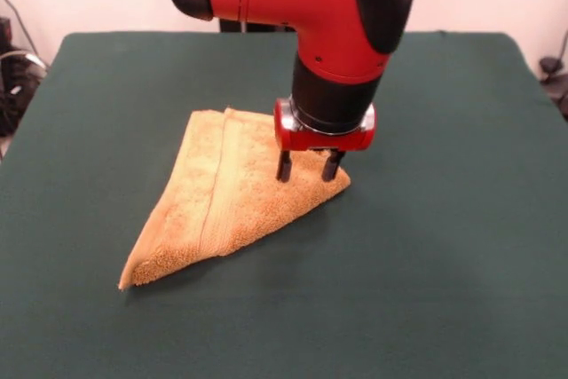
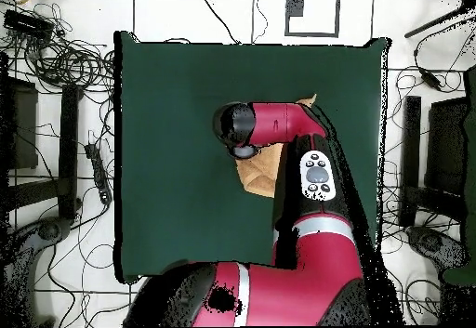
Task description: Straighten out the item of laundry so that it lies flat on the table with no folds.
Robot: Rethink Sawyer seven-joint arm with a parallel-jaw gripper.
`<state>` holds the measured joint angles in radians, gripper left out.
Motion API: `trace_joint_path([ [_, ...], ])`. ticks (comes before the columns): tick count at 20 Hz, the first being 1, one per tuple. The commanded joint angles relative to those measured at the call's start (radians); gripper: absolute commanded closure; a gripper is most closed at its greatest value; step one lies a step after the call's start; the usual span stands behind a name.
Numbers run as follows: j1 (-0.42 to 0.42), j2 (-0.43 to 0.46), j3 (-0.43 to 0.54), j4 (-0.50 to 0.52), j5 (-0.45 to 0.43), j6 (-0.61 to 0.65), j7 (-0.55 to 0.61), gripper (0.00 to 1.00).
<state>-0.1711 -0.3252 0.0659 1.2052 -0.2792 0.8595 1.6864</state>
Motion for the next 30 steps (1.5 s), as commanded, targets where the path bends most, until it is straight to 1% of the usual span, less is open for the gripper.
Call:
trace_joint_path([
  [1, 0.039, 0.007, 0.033, 0.019, 0.050, -0.037, 0.189, 0.00],
  [5, 0.020, -0.024, 0.065, 0.052, 0.071, -0.046, 0.158, 0.00],
  [8, -0.005, -0.054, 0.098, 0.079, 0.106, 0.002, 0.112, 0.00],
  [10, -0.020, -0.065, 0.116, 0.097, 0.128, 0.006, 0.096, 0.00],
  [13, 0.016, -0.083, 0.082, 0.097, 0.136, 0.008, 0.144, 0.00],
  [15, 0.054, -0.102, 0.047, 0.090, 0.136, 0.042, 0.185, 0.00],
  [18, 0.088, -0.121, 0.015, 0.093, 0.149, 0.073, 0.228, 0.00],
  [24, 0.117, -0.113, -0.015, 0.088, 0.150, 0.061, 0.249, 0.00],
  [30, 0.118, -0.097, -0.021, 0.099, 0.158, 0.032, 0.240, 0.00],
])
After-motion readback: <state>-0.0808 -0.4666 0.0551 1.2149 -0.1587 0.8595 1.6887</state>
